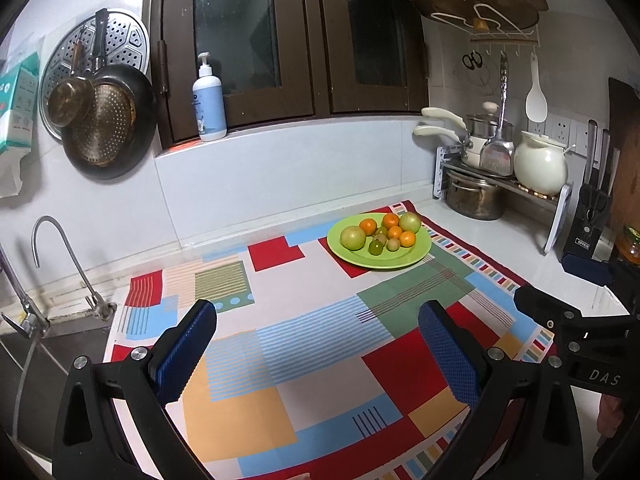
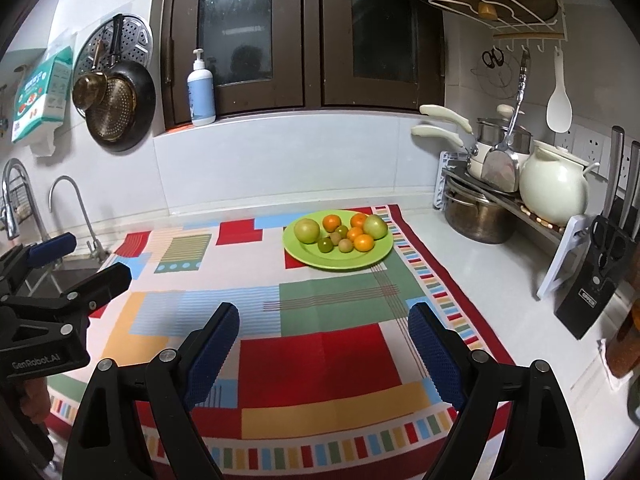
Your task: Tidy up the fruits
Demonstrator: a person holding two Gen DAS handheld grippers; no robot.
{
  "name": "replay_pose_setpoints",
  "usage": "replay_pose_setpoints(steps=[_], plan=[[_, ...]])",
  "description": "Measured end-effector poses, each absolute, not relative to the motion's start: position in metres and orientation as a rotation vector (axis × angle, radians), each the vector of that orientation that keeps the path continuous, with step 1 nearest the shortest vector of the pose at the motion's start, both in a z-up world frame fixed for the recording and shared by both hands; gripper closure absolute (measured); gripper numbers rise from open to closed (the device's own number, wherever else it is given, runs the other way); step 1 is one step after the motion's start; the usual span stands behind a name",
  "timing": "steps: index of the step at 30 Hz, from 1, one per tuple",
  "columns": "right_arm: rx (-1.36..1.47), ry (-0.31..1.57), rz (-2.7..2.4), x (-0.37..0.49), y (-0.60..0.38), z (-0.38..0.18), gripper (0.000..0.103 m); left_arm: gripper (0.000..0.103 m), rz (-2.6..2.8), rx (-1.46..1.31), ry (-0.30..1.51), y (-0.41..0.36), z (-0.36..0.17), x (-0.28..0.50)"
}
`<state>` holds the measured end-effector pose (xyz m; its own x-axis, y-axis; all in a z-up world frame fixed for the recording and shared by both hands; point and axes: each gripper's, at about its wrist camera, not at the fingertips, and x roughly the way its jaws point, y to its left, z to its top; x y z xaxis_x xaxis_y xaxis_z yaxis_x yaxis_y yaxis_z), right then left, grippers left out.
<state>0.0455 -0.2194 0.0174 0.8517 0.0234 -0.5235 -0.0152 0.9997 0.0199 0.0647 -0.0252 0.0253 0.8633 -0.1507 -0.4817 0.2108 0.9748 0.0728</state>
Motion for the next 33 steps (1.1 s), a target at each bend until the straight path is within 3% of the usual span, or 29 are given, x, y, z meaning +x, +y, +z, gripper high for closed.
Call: replay_pose_setpoints(steps=[33], plan=[[-0.005,0.553,0.022,0.0459,-0.219,0.0205,0.016,0.0,-0.195,0.11,0.507,-0.0242,0.0248,0.0644]])
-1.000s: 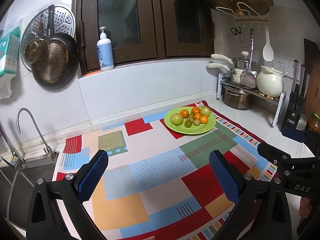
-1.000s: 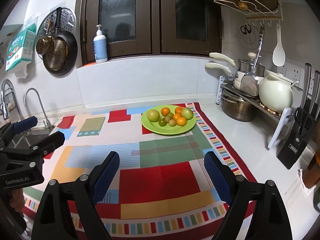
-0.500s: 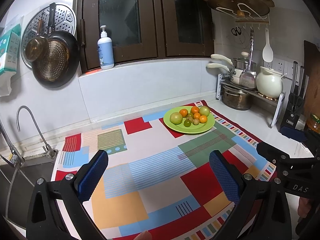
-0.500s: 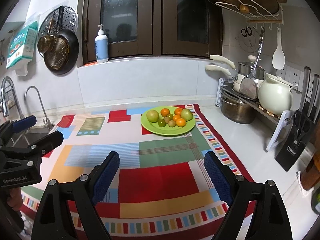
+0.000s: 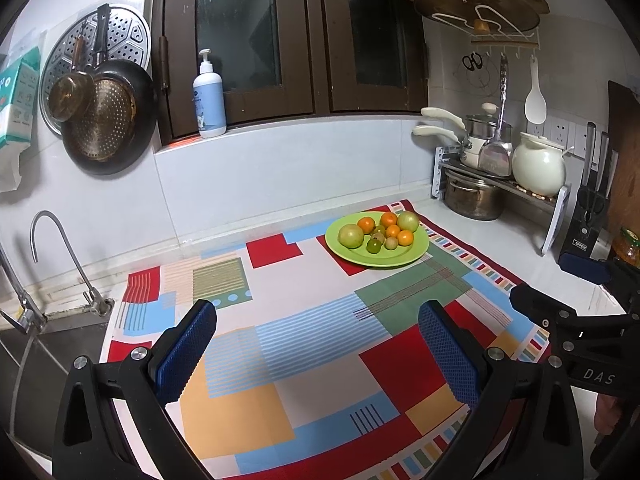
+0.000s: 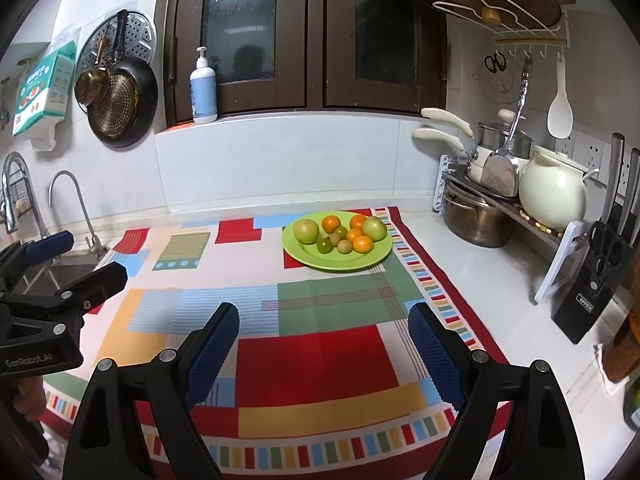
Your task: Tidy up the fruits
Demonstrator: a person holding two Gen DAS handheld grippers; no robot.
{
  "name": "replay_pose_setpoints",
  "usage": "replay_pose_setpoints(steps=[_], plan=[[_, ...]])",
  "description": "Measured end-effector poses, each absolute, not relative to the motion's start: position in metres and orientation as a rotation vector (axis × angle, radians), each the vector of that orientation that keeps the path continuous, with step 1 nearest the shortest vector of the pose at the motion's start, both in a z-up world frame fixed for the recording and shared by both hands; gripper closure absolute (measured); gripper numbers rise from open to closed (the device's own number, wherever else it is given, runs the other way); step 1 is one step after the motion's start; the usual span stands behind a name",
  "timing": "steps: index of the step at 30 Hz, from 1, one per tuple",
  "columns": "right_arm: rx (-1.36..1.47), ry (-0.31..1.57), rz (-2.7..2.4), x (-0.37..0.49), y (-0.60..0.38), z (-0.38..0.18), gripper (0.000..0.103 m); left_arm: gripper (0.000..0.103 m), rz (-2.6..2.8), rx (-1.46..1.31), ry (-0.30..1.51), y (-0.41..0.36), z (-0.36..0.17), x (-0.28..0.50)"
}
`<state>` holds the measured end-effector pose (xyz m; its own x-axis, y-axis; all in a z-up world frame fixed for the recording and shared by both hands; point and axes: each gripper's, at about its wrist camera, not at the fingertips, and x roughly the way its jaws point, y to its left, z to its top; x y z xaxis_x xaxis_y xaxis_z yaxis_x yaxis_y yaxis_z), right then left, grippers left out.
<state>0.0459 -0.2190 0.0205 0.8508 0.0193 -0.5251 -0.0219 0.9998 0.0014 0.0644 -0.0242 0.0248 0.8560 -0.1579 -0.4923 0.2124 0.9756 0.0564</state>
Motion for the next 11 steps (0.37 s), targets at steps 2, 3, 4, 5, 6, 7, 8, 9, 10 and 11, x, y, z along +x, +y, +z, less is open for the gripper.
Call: replay_pose_setpoints(steps=[2,3,4,5,6,7,8,9,10,11], plan=[[-0.008,0.554,0.023,0.0469,-0.2182,0.0196,0.016,0.0,-0.194,0.108,0.512,-0.0241,0.0242,0.0661],[-0.008,0.555,0.023,0.0477,-0.2181,0.0194,0.016,0.0,-0.193,0.108,0.514,-0.0241,0.0237,0.0668],[-0.008,0.555,0.023,0.0487,-0.2179,0.0193,0.016,0.0,-0.192,0.107,0.518,-0.0241,0.0233,0.068],[-0.008,0.555,0.023,0.0484,-0.2177,0.019,0.016,0.0,-0.193,0.105,0.52,-0.0239,0.0218,0.0679],[-0.008,0.556,0.023,0.0483,-0.2177,0.0189,0.016,0.0,-0.194,0.104,0.523,-0.0239,0.0213,0.0685],[-0.008,0.558,0.024,0.0488,-0.2176,0.0182,0.016,0.0,-0.193,0.104,0.524,-0.0237,0.0205,0.0686],[-0.008,0.559,0.027,0.0497,-0.2174,0.0179,0.016,0.0,-0.192,0.103,0.525,-0.0234,0.0195,0.0688],[-0.009,0.56,0.028,0.0506,-0.2171,0.0175,0.016,0.0,-0.192,0.102,0.526,-0.0232,0.0191,0.0694],[-0.011,0.56,0.029,0.0515,-0.2166,0.017,0.016,0.0,-0.193,0.101,0.528,-0.0228,0.0188,0.0702],[-0.012,0.561,0.029,0.0519,-0.2166,0.0165,0.016,0.0,-0.192,0.101,0.53,-0.0224,0.018,0.0709]])
